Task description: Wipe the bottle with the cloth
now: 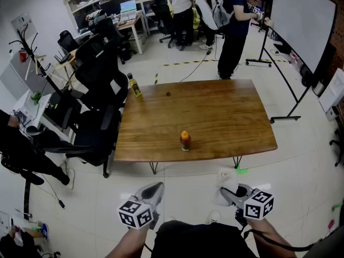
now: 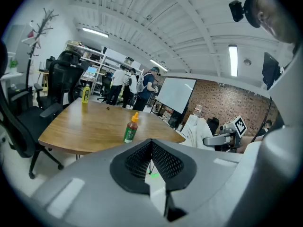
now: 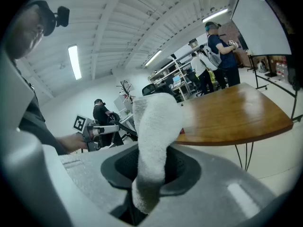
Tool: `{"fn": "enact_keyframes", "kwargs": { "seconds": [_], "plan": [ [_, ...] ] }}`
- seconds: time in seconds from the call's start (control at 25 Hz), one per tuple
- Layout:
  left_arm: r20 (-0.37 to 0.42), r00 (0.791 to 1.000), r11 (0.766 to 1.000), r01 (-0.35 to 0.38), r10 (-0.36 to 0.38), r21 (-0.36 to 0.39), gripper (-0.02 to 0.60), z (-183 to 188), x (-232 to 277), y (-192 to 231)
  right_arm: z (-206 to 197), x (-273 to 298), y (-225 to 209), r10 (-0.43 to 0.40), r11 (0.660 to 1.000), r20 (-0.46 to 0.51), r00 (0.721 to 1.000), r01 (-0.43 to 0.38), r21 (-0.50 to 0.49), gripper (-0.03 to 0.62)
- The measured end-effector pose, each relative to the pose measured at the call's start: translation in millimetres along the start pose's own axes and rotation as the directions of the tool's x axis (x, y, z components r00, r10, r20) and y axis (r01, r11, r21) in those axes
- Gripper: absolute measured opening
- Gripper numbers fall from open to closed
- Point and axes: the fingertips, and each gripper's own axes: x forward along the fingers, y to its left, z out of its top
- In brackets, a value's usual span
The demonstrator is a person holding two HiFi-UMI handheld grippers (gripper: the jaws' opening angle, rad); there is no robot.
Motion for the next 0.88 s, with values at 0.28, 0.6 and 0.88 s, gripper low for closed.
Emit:
{"fn": "enact_keyframes", "kwargs": {
  "seconds": [0.28, 0.6, 0.88],
  "plan": [
    [0.077, 0.996, 0.999, -0.048, 0.049, -0.016, 0.017, 17.8, 36.9, -17.3, 24.4, -19.9, -45.7, 0.015, 0.999, 0.009, 1.0, -0.015, -0.032, 0.078],
    [0.107, 0.993, 0.996, -0.05, 0.043, 0.067, 0.017, 31.9, 69.6, -32.8, 28.6, -14.6, -77.3, 0.054, 0.998, -0.013, 0.998, -0.055, -0.034, 0.078],
    [0.102, 0.993, 0.968, 0.034, -0.061, 0.247, 0.017, 81.6, 106.2, 5.5, 36.5, 30.8, -93.4, 0.013, 1.0, 0.018, 1.0, -0.013, 0.018, 0.078]
  ]
}}
